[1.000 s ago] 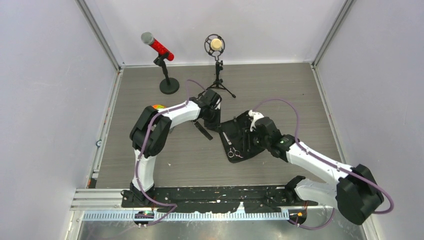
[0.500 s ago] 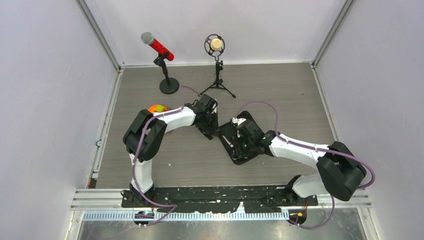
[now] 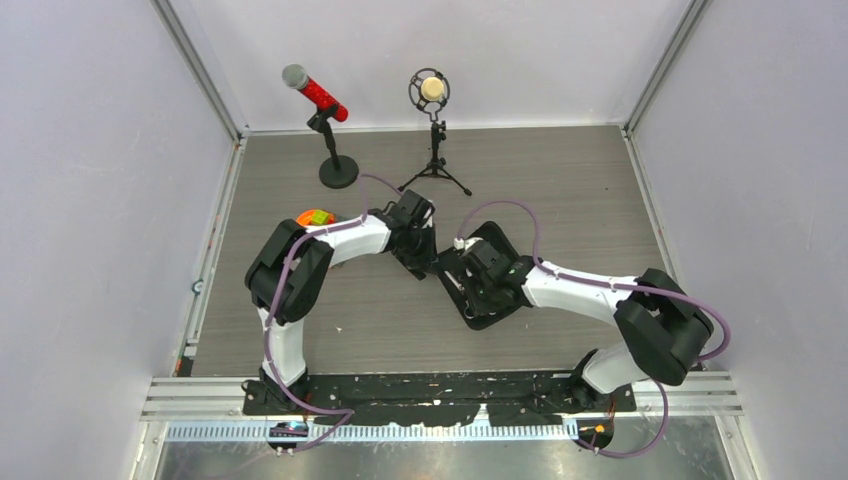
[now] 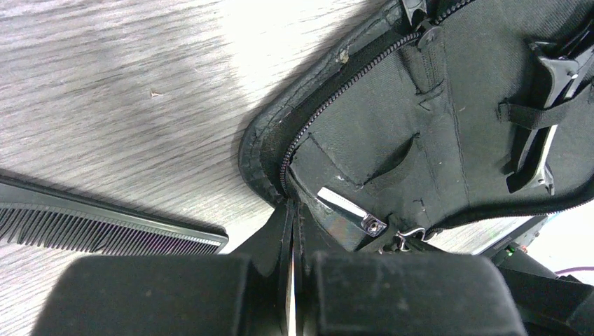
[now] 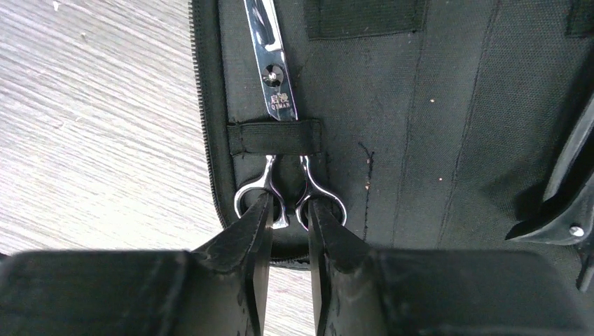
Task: Sort the hair-cutting tools
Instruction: Place the scissors in the hairdressing tool bag.
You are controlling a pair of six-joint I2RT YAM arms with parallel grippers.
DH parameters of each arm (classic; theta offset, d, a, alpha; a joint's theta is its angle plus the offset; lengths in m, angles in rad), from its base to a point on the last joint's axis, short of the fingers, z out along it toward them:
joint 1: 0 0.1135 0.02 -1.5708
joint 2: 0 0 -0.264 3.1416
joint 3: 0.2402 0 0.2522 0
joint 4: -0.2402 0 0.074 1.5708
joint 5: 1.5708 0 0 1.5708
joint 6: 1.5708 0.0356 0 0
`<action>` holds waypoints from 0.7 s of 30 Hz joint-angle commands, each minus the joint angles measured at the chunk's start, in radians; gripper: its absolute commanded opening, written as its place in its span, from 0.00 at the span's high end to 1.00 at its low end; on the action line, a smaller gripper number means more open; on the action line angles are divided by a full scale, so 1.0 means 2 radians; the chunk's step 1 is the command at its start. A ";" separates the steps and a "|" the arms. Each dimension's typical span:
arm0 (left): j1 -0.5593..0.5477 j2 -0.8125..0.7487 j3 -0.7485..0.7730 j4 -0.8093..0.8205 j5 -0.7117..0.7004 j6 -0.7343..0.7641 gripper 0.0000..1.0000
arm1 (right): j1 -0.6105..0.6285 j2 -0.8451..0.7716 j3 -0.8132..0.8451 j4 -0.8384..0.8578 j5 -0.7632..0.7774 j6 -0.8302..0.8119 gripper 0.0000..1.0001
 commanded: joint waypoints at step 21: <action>-0.027 -0.031 -0.027 0.025 0.025 -0.016 1.00 | 0.005 0.019 0.017 0.088 0.054 0.001 0.94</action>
